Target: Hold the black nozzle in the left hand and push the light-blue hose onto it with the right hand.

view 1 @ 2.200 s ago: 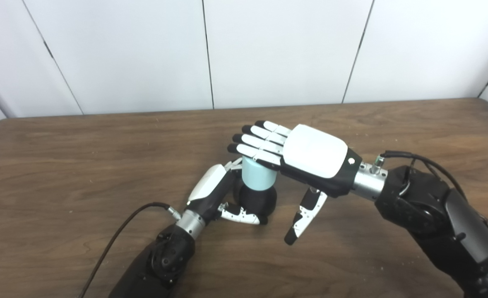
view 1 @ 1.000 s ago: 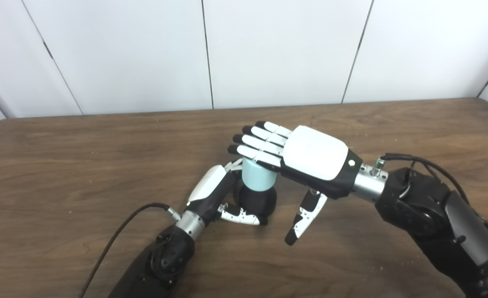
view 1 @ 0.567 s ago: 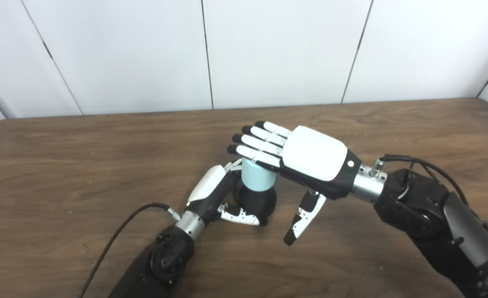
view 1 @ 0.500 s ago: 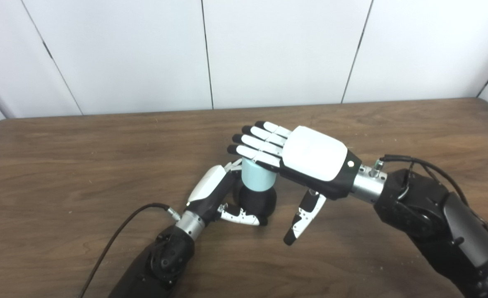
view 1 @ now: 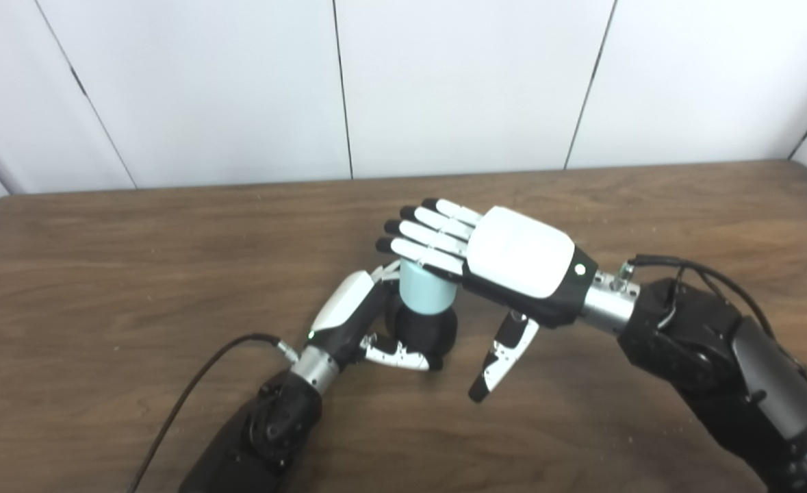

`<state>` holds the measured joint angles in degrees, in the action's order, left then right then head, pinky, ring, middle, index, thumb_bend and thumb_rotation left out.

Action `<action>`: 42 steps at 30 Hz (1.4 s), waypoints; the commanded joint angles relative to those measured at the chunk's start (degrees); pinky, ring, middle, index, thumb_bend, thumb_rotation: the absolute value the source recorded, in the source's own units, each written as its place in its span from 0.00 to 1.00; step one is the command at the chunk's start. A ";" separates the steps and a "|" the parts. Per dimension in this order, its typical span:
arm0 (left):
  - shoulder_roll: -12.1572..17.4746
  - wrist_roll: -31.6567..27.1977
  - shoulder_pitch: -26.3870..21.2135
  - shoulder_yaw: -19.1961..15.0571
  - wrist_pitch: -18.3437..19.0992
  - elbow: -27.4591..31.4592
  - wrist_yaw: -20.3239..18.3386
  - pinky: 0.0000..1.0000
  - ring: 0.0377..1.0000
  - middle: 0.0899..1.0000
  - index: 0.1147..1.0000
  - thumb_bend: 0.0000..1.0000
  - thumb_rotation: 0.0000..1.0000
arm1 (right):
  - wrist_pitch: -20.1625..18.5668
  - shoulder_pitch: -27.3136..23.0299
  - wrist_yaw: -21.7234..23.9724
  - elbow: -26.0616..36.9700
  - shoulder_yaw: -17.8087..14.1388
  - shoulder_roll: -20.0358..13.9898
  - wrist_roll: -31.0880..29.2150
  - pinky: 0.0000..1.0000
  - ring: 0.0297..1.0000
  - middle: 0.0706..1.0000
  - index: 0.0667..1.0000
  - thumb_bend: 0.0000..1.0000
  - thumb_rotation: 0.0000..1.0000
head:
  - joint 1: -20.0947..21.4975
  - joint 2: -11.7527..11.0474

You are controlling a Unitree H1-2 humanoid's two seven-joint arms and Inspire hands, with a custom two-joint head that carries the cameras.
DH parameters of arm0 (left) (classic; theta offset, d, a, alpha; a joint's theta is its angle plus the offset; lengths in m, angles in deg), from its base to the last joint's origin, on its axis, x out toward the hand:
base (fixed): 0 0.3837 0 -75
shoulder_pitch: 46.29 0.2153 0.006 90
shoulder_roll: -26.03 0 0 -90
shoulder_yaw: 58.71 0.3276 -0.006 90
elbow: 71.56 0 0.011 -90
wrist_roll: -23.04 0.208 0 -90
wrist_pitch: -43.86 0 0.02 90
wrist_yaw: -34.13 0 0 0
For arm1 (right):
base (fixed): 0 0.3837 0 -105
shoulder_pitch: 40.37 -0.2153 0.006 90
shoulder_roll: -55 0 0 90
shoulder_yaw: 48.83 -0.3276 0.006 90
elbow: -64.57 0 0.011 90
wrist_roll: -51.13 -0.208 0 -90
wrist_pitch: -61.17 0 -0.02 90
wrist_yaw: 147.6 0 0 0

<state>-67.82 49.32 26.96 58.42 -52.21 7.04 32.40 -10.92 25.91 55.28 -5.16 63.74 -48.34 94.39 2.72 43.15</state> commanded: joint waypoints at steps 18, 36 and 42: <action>0.68 1.97 7.59 3.15 2.00 -4.63 -3.89 1.00 0.96 0.79 0.42 0.50 0.08 | 1.28 2.34 5.32 -2.01 4.00 -1.78 1.05 1.00 1.00 1.00 1.00 0.99 0.57 | 0.19 0.21; 0.57 1.69 7.49 3.08 2.32 -4.49 -4.24 1.00 0.96 0.79 0.42 0.50 0.08 | 0.86 2.26 5.32 -2.40 4.29 -1.41 0.92 1.00 1.00 1.00 1.00 0.99 0.58 | 0.05 0.06; 0.49 1.67 7.46 3.05 2.20 -4.56 -4.13 1.00 0.96 0.79 0.42 0.50 0.08 | 0.88 2.22 5.31 -2.54 4.23 -1.48 0.67 1.00 1.00 1.00 1.00 0.99 0.58 | 0.04 0.09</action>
<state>-67.80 49.32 27.04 58.41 -52.17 7.05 32.25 -10.96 25.84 54.89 -5.25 64.45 -48.72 94.37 2.72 43.15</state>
